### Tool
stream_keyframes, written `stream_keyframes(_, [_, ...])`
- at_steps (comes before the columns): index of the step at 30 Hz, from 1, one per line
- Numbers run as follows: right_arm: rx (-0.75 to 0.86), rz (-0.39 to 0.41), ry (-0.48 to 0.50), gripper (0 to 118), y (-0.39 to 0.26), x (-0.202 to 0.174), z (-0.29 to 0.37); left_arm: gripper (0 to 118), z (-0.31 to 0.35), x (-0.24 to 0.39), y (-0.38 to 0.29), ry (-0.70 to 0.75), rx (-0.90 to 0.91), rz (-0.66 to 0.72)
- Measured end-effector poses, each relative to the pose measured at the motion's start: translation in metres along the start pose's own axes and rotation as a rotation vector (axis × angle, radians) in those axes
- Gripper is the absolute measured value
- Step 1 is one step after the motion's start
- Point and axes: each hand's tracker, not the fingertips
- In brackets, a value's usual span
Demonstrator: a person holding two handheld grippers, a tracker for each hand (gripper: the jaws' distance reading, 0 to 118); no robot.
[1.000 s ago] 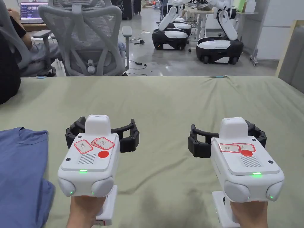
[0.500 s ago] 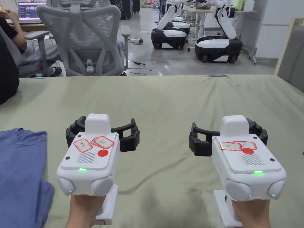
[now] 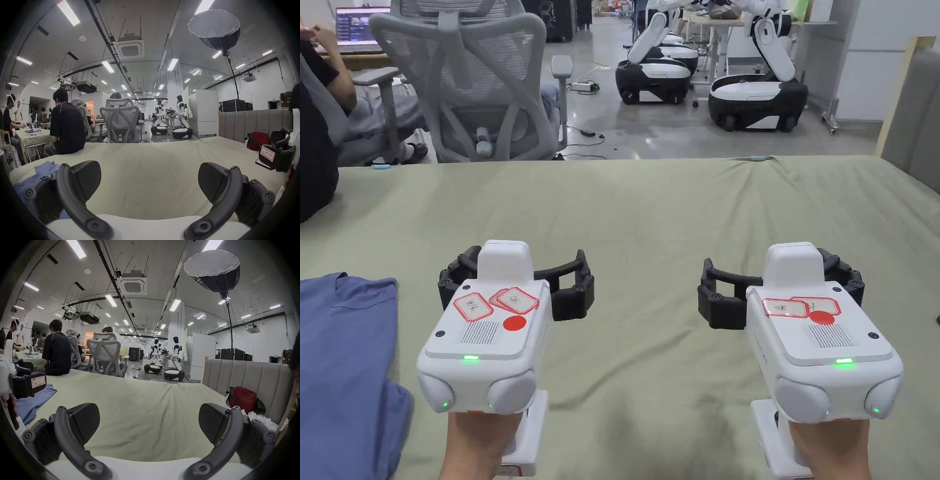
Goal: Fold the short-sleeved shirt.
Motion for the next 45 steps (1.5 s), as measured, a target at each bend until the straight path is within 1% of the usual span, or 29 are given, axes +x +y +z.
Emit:
stream_keyframes(34, [0.010, -0.009, -0.024, 118, 0.0027, 0.0011, 0.0019, 118, 0.0018, -0.0023, -0.0017, 0.006, 0.001, 0.007])
stream_keyframes(45, [0.021, -0.010, -0.033, 118, 0.0026, 0.0008, 0.0000, 118, 0.0003, 0.0026, -0.0048, -0.012, -0.004, 0.001])
